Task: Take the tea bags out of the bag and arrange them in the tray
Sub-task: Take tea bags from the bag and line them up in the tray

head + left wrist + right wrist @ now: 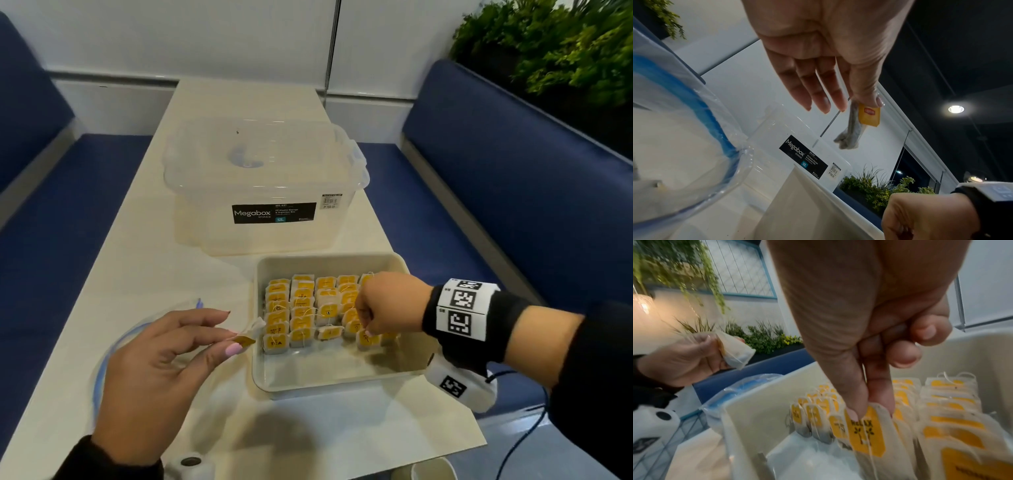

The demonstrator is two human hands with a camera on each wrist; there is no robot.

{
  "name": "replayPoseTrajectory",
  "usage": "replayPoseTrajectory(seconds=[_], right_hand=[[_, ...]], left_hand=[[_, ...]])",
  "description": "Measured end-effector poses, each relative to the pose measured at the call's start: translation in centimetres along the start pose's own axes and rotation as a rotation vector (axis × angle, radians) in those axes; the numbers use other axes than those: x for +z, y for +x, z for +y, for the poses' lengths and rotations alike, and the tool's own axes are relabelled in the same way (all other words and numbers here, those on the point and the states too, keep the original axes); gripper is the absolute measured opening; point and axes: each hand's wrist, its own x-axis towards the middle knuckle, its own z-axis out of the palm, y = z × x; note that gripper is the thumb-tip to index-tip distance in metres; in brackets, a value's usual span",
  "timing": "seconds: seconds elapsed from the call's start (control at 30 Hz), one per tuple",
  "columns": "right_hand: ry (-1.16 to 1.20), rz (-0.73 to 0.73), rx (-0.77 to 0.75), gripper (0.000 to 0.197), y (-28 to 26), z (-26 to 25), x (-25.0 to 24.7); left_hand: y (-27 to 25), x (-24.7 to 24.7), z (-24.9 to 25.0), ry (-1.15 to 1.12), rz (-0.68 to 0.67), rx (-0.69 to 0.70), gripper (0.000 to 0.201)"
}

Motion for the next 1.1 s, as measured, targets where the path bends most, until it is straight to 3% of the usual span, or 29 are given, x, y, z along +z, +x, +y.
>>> replayPoseTrajectory(seconds=[0.3,0.47,0.6,0.77,0.83,0.97,1.1], right_hand=[[-0.078,-0.081,0.018,0.006,1.7,-0.2,0.6],[-0.103,-0.101,0.037,0.007,2.3,-0.2,0.7],[-0.104,-0.102,0.031,0.006,2.5,-0.1,0.7],[-0.068,-0.111,0.026,0.006,1.8,0.1,0.2],[-0.065,-0.047,0.001,0.005,1.3,-0.2,-0.6],[0.174,0.219,-0.163,0.010,-0.3,-3.2,-3.9],[0.553,0.173,-0.363,0.030,-1.6,-6.8,-4.1]], left_hand=[[-0.7,0.0,-0.2,0.023,0.006,0.011,0.018],[-0.9,0.2,-0.6,-0.002,0.000,0.007,0.026],[-0.8,0.2,-0.5,-0.011,-0.017,0.020,0.017],[-1.0,0.9,0.0,-0.021,0.003,-0.106,0.016],[-0.6,1.2,0.1,-0.028,-0.014,-0.133,0.011],[0.0,1.3,0.6,-0.063,0.018,-0.188,0.015],[0.8,2.2,1.4,-0.046,-0.043,-0.164,0.021]])
